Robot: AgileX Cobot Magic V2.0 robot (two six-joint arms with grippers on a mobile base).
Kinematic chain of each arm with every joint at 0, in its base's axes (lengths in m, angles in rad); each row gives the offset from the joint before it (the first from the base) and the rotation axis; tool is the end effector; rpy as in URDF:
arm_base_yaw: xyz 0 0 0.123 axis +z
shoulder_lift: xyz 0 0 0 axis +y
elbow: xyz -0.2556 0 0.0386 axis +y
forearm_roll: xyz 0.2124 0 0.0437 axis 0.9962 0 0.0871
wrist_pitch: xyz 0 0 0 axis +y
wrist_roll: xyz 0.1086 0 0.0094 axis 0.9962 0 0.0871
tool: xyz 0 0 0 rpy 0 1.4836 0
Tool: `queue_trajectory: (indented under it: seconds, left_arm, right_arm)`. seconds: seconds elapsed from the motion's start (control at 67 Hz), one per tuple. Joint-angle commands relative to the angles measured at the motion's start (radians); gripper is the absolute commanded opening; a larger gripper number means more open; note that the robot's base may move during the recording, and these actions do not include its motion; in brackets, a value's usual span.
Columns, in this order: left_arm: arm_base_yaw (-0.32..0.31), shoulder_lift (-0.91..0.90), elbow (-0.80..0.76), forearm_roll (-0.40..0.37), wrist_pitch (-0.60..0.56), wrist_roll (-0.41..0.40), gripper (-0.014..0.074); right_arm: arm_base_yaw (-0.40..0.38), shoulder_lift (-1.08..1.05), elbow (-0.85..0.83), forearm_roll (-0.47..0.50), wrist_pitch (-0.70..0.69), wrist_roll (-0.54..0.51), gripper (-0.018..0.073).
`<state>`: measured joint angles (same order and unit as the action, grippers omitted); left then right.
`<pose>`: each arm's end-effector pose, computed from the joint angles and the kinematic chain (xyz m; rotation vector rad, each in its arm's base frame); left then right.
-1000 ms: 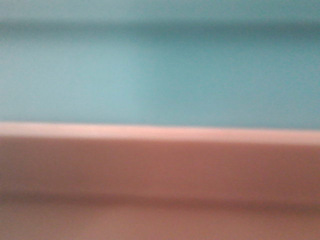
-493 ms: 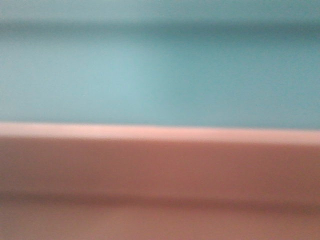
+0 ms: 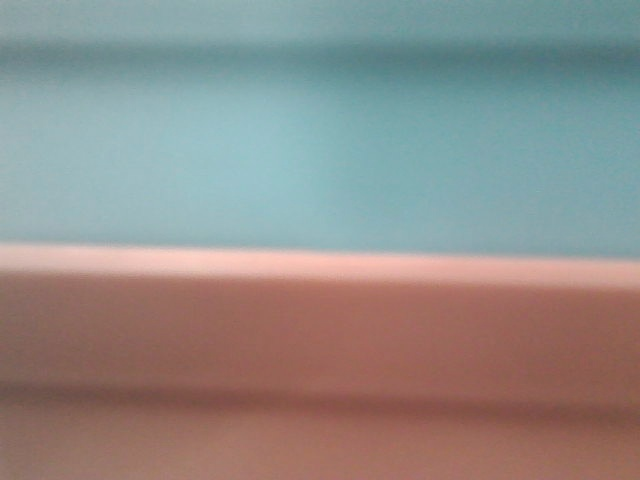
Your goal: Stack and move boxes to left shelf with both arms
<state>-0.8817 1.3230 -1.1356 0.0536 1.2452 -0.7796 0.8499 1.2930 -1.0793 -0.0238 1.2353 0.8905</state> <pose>0.1415 -0.1631 0.2775 0.1670 2.9399 -0.1937 0.1381 0.1534 0.2704 0.0524 2.9809 0.2167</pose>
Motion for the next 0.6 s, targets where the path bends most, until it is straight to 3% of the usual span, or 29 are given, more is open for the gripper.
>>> queue_trajectory:
  seconds: [0.0, 0.149, 0.373, 0.582]
  left_arm:
    - [-0.006, -0.035, -0.035, 0.006, 0.088, 0.006, -0.0004]
    - [-0.006, -0.035, -0.035, 0.024, 0.055, 0.006, -0.0004]
    - [0.007, -0.025, -0.055, 0.039, -0.151, 0.010, -0.0004]
    - [0.085, 0.070, -0.178, 0.071, -0.191, 0.140, -0.0004]
  right_arm:
    - [0.002, -0.033, -0.029, -0.018, 0.040, -0.010, 0.0056]
    - [0.002, -0.032, -0.029, -0.096, -0.013, -0.016, 0.0056]
    - [-0.072, -0.031, -0.031, -0.200, -0.070, -0.072, 0.0056]
    - [-0.216, -0.001, -0.069, -0.198, -0.189, -0.160, 0.0056]
